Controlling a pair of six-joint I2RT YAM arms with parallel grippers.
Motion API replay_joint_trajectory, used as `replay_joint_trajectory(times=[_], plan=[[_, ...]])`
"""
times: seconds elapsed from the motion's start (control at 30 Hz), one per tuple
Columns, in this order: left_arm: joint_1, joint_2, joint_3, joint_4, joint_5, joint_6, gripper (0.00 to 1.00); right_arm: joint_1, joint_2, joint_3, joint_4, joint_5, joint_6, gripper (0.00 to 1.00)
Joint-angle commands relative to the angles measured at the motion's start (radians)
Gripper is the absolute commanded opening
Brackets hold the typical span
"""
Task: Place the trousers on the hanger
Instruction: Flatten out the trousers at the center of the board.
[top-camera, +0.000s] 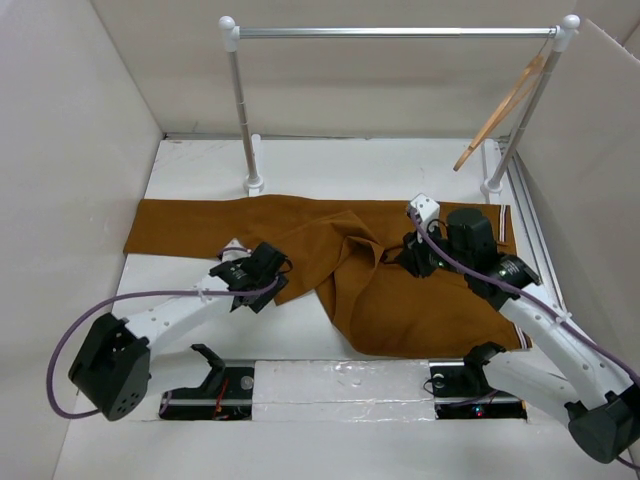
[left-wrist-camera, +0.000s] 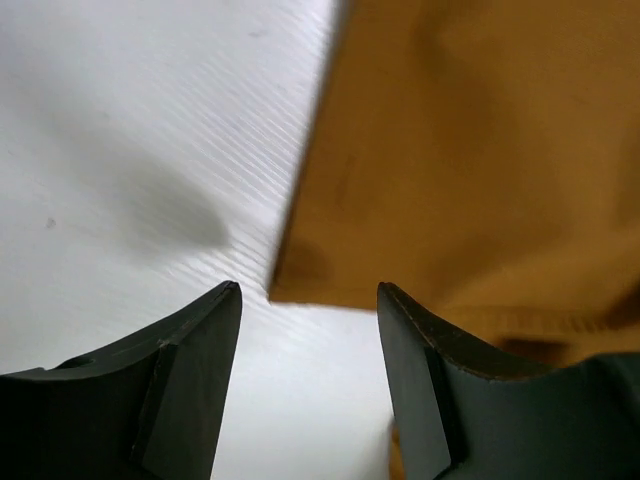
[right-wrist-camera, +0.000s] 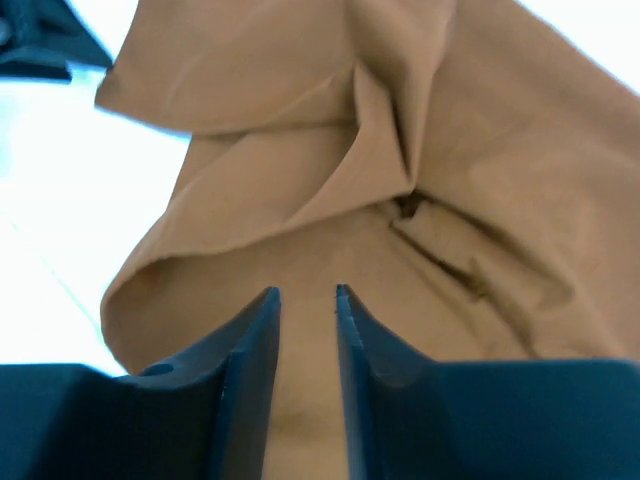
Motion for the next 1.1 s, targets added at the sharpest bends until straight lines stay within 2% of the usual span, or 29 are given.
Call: replay_joint_trajectory(times=[0.0, 0.07, 0.23, 0.33, 0.37, 0.5, 0.53, 0.57, 0.7, 0.73, 0.8, 0.83, 0.93, 1.07], plan=[[0.058, 0.084, -0.025, 0.024, 0.055, -0.046, 0.53, 0.013, -0.024, -0.032, -0.017, -0.05, 0.005, 0.36], [0.058, 0.135, -0.01, 0.035, 0.047, -0.038, 0.52, 0.022, -0.031, -0.04, -0.017, -0.054, 0.007, 0.4], [0.058, 0.213, 0.008, 0.09, 0.044, 0.002, 0.46, 0.033, -0.041, -0.038, -0.019, -0.063, 0.01, 0.4], [0.058, 0.243, 0.031, 0.066, 0.061, 0.022, 0.19, 0.033, -0.047, -0.021, -0.023, -0.056, 0.007, 0.41], [0.058, 0.245, 0.047, 0.048, 0.055, 0.025, 0.01, 0.033, -0.048, -0.018, -0.031, -0.051, 0.007, 0.41], [0.067, 0.173, 0.125, -0.113, -0.046, 0.034, 0.0, 0.042, -0.048, 0.0, -0.037, -0.048, 0.004, 0.41], [0.084, 0.111, 0.145, -0.187, -0.107, 0.034, 0.0, 0.042, -0.047, 0.002, -0.043, -0.051, 0.002, 0.41], [0.1, 0.077, 0.186, -0.218, -0.108, 0.045, 0.0, 0.042, -0.047, 0.005, -0.045, -0.053, 0.004, 0.41], [0.263, -0.118, 0.268, -0.296, -0.215, 0.146, 0.0, 0.051, -0.044, -0.008, -0.05, -0.074, -0.004, 0.41], [0.381, -0.187, 0.281, -0.304, -0.226, 0.178, 0.0, 0.051, -0.045, -0.012, -0.05, -0.08, -0.008, 0.41], [0.51, -0.236, 0.321, -0.315, -0.25, 0.255, 0.0, 0.051, -0.042, -0.023, -0.048, -0.086, -0.011, 0.41], [0.637, -0.278, 0.337, -0.295, -0.281, 0.282, 0.0, 0.062, -0.041, -0.027, -0.048, -0.105, -0.017, 0.41], [0.834, -0.272, 0.389, -0.188, -0.267, 0.455, 0.0, 0.062, -0.025, -0.034, -0.059, -0.131, -0.027, 0.42], [0.864, -0.125, 0.543, -0.262, -0.485, 0.421, 0.0, 0.08, -0.03, -0.055, -0.063, -0.165, -0.034, 0.42]])
